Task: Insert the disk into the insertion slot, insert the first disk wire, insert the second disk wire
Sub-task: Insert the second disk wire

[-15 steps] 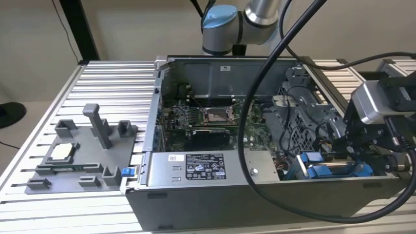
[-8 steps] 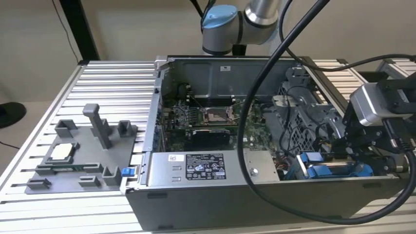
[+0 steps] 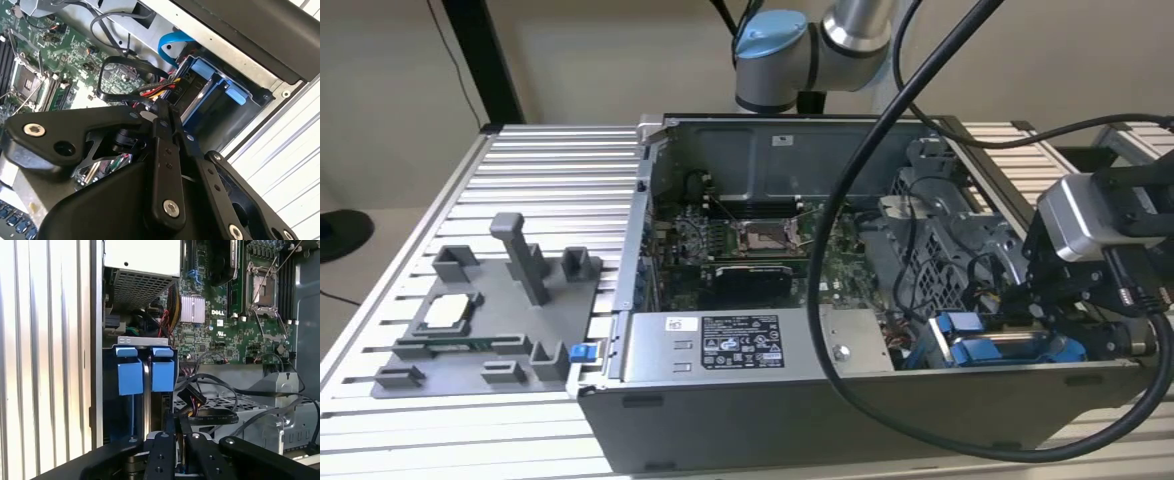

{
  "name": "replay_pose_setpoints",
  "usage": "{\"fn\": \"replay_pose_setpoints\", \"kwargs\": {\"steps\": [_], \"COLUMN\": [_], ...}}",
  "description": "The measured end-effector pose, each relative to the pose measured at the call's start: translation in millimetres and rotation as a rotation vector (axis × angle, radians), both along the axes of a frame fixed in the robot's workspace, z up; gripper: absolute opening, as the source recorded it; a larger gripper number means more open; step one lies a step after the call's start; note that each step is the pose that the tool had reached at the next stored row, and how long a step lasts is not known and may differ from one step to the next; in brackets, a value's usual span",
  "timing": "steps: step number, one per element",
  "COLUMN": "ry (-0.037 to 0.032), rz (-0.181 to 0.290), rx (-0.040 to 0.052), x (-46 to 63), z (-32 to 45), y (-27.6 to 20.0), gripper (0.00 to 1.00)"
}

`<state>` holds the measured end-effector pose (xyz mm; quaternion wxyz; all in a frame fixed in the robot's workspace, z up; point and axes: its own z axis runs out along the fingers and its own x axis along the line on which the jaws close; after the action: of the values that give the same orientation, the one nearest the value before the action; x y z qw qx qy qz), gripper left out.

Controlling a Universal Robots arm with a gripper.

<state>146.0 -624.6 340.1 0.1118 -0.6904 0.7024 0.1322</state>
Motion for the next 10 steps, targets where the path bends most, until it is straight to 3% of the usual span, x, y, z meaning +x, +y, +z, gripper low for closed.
{"fn": "replay_pose_setpoints", "kwargs": {"steps": [10], "ry": [0.0000], "rz": [0.000], "rx": [-0.0007], "x": [0.2], "z": [-1.7], "y": [0.0], "gripper": [0.00]}}
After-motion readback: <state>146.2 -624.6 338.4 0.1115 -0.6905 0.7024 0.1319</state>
